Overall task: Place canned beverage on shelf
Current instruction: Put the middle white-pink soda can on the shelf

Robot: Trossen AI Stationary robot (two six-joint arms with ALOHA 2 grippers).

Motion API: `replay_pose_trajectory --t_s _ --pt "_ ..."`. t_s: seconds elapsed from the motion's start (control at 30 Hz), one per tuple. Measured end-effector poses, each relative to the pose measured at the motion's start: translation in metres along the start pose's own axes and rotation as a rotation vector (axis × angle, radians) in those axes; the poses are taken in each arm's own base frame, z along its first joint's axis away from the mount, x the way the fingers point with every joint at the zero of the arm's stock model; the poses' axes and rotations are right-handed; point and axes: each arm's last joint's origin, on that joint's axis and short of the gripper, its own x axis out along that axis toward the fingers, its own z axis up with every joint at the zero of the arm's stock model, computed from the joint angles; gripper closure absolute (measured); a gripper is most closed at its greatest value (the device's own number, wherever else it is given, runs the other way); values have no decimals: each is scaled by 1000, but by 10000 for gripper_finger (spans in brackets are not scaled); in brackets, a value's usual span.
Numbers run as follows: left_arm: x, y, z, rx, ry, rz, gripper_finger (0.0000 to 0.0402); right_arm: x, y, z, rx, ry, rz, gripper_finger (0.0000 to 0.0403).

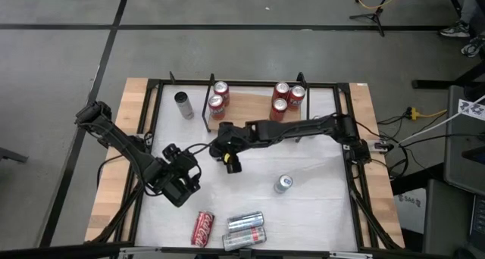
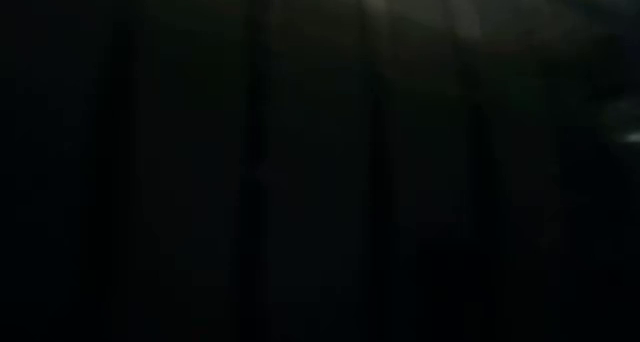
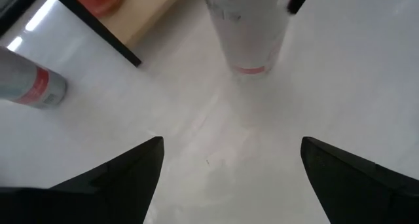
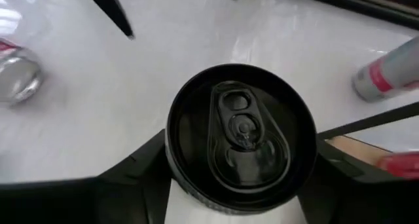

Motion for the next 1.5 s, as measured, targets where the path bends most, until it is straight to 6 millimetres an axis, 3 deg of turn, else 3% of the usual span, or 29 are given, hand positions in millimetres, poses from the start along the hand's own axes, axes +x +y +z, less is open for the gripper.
replay_pose_trajectory --t_s 0.27,0.53,0.97,1.13,1.5 --pt "4 3 7 2 -57 38 49 -48 -10 28 -18 45 7 161" --pt "6 4 10 -6 -86 57 49 -102 -39 49 19 -7 -39 161" --pt "6 4 10 -7 -97 60 49 -166 -104 20 161 30 -145 162" --pt "6 4 10 -8 -97 60 49 -163 -130 2 224 53 -94 162" --pt "5 5 11 -8 -148 79 49 -110 -183 -48 278 -11 -138 162"
